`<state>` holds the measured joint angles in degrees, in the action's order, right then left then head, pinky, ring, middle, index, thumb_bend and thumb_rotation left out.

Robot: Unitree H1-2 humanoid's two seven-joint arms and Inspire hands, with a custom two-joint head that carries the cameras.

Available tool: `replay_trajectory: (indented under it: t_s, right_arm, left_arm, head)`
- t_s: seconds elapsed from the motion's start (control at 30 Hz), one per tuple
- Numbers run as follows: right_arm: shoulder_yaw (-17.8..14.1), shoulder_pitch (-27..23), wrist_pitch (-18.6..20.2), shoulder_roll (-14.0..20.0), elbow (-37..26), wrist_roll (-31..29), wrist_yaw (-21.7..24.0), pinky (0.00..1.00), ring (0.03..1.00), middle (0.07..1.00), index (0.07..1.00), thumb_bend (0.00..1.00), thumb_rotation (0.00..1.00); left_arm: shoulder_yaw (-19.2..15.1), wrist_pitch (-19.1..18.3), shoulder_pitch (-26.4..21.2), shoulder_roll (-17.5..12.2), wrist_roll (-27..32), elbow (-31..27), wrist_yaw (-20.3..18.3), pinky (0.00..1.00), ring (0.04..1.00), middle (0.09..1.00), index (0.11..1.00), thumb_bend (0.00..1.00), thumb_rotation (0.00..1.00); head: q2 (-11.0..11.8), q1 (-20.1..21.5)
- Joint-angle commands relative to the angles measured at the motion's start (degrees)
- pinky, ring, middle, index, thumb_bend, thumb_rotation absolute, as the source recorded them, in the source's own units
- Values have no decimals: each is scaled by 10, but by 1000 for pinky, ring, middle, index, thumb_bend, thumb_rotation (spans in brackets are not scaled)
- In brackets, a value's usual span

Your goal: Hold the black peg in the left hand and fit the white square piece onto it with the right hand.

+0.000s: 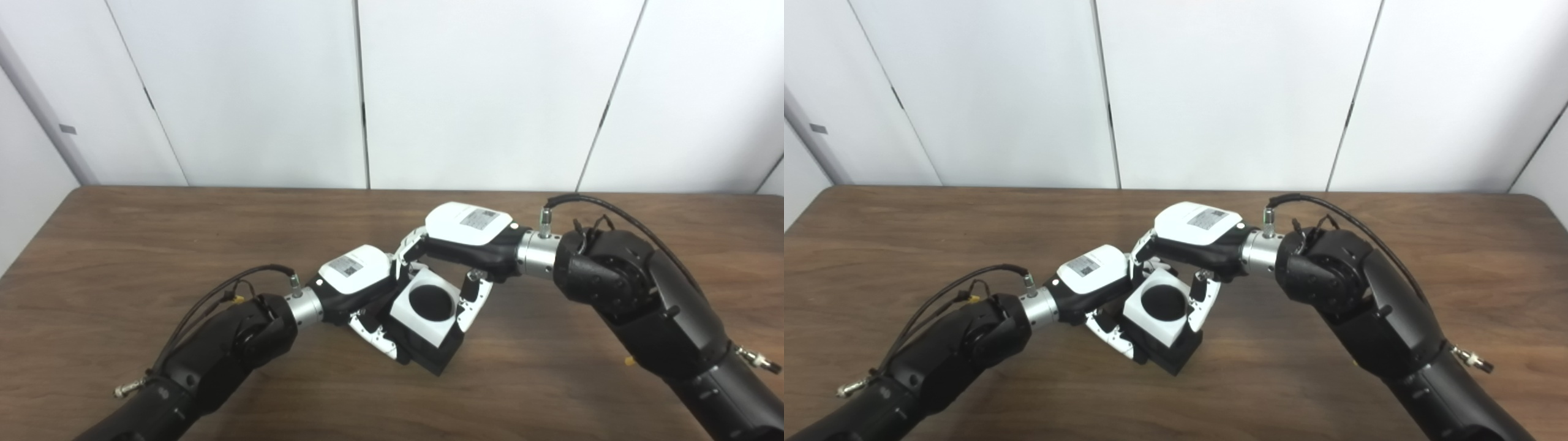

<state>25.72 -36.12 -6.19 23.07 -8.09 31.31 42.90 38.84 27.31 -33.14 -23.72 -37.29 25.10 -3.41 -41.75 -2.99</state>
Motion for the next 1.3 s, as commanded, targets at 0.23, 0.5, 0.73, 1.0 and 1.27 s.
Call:
replay_trajectory:
  t_s: [0.23, 0.5, 0.73, 1.0, 1.27]
  right_arm:
    - [7, -22, 42, 18, -27, -4, 53, 748, 832, 837, 750, 922, 413]
    - [7, -21, 42, 24, -26, -3, 55, 747, 835, 847, 754, 929, 372]
    - [5, -20, 48, 25, -27, -3, 57, 748, 843, 854, 757, 926, 351]
    - [-30, -18, 42, 31, -29, 1, 17, 679, 812, 830, 741, 795, 205]
    - [-134, 31, 63, 20, -29, -46, -67, 569, 748, 829, 757, 672, 171]
  left_arm:
    - [25, -21, 18, 6, -48, 14, -57, 837, 892, 884, 492, 521, 76]
    - [25, -24, 17, 5, -50, 11, -59, 845, 889, 881, 493, 521, 77]
    - [24, -19, 18, 5, -53, 12, -50, 828, 883, 874, 492, 521, 76]
    - [23, -26, 17, 2, -54, 9, -56, 852, 894, 879, 493, 521, 77]
    - [21, -33, 17, -1, -53, 3, -67, 866, 896, 884, 493, 521, 78]
  head:
    - [-3, 0]
    - [-2, 0]
    - [-3, 1]
    - [0, 6]
    - [2, 5]
